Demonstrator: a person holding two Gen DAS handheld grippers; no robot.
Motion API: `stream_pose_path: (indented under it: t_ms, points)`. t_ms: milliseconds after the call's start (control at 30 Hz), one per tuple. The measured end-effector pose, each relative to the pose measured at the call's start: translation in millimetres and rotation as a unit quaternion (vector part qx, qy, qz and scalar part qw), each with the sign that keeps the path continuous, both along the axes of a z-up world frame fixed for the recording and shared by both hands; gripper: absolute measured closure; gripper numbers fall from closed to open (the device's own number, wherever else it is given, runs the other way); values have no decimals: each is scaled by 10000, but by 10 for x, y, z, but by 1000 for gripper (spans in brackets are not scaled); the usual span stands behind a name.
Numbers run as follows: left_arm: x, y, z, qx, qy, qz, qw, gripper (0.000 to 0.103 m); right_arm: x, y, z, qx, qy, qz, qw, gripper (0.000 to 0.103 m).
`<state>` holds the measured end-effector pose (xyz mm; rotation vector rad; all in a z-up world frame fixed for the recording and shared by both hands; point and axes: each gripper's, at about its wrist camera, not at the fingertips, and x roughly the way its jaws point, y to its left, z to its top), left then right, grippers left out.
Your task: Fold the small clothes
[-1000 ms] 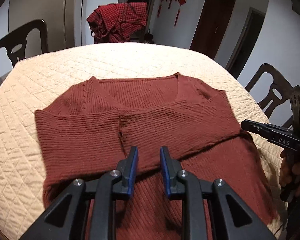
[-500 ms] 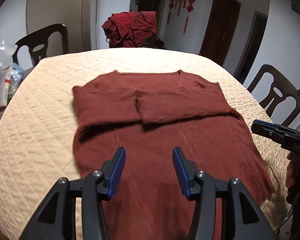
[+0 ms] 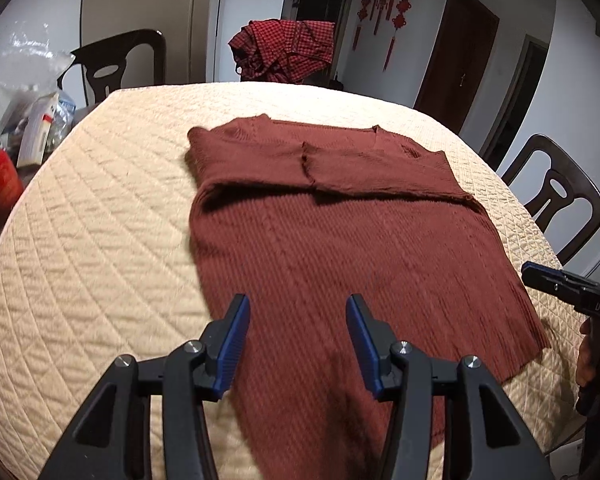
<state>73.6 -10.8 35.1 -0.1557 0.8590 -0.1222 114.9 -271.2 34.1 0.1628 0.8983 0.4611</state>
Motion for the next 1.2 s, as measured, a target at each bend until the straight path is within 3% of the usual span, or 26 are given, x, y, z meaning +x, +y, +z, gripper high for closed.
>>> stream_pose_path:
  t_ms: [300,567,767,1100,1200]
  points:
    - [-252,204,-150,-185,189,166,9995,50,-172,-204,-185,92,306,-268,9991,57]
    - [-424,244,-186,-321,255,204,9990,51,-272,-366,-198,310,316,-540,9976,57]
    - [-514,127,-178,-259,259,80,9993,51,-376,-333,-192,240,331,-410,9983,57]
    - [-623,48,-181,-533,263,-60,9982,51,-491,-228,-200,314,522,-70,9981,55]
    - [-582,20,-190,-562,248,-78,9981,57,-471,-210,-202,414,567,-73,9975,55]
